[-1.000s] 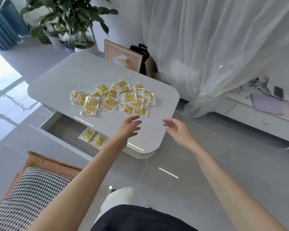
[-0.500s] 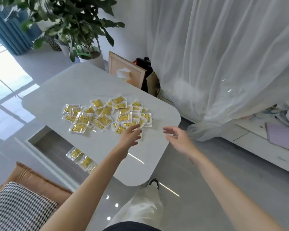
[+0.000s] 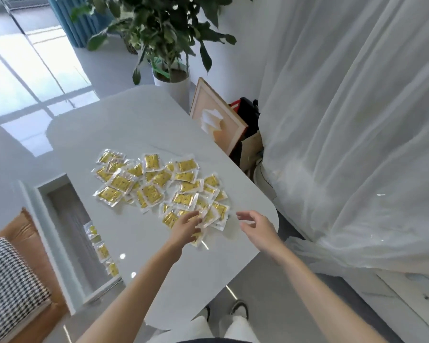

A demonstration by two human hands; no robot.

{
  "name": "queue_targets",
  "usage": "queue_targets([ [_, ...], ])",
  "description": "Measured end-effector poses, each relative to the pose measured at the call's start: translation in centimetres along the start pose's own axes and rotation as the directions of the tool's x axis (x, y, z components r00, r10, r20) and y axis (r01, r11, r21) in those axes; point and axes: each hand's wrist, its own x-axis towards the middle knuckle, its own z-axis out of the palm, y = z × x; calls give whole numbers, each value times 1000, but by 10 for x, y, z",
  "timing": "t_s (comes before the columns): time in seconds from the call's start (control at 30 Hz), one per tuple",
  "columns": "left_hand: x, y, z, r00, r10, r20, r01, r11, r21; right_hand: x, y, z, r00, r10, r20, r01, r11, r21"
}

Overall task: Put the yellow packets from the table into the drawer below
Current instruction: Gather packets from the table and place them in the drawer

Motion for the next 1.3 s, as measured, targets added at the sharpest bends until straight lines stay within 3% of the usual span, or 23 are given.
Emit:
queue_targets([
  [0.4, 66, -7, 12, 956, -165, -241, 101, 961, -259, 166, -1, 16, 920, 42, 389, 4, 993, -118],
  [0.7, 127, -18, 32, 844, -368, -390, 119, 838, -532, 267, 9, 45, 851, 31, 524, 111, 965, -237],
  [0.97, 187, -49, 21, 806, -411, -426, 74, 784, -616, 357, 37, 125, 839, -88, 537, 319, 880, -353],
  [1.17, 225, -89, 21, 796, -422, -434, 68, 775, -629, 412, 66, 177, 855, -165, 491, 469, 648, -600],
  [1.3, 241, -113, 29, 791, -423, -441, 57, 770, -635, 429, 86, 188, 831, -309, 463, 557, 469, -686],
])
